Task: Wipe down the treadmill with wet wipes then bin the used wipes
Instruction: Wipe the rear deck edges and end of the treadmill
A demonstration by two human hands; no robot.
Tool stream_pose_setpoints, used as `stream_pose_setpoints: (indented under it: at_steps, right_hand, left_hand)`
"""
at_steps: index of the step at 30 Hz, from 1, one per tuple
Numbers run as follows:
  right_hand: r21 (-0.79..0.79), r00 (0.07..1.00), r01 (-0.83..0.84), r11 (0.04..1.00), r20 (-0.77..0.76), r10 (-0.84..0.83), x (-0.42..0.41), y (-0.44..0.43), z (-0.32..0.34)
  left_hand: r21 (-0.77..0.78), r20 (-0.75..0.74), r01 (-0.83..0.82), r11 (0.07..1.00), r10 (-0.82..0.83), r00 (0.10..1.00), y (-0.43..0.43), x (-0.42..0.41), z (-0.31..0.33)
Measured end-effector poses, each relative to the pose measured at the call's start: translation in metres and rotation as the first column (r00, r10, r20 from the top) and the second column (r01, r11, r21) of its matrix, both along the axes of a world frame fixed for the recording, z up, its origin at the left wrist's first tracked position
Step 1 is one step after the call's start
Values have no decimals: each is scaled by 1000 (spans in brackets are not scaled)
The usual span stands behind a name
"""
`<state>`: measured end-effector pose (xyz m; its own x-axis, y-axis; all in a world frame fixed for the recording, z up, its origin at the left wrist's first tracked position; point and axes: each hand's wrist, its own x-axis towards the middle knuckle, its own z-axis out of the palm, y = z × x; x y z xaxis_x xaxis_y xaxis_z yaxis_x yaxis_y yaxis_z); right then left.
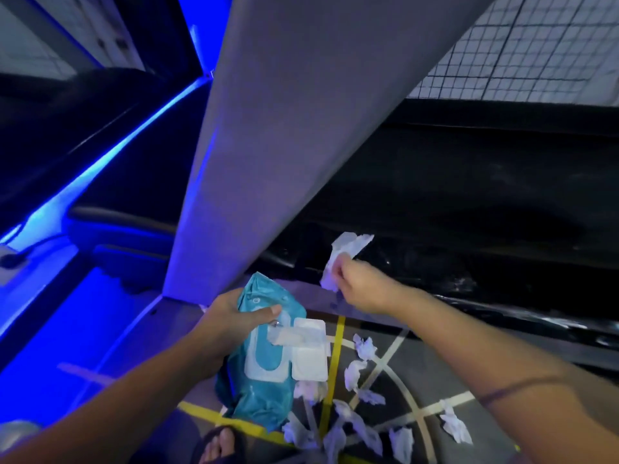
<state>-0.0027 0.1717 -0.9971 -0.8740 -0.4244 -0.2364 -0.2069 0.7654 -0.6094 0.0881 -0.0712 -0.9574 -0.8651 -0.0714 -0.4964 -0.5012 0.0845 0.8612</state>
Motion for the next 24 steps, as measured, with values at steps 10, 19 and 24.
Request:
stream_pose_setpoints:
  at_steps: [10,19,24]
  right_hand:
    - [80,975,69,994,-215,-50,0,3,-1]
    - [309,971,216,926,-168,-171,-39,-33,-27]
    - [597,999,39,802,-36,-22,-35,-43,-42]
  left_hand:
    - [34,-33,-136,990,137,990,7,-13,3]
    - [34,-31,-117,993,118,993,8,-16,7]
    - [15,-30,-79,997,79,996,3,-16,6]
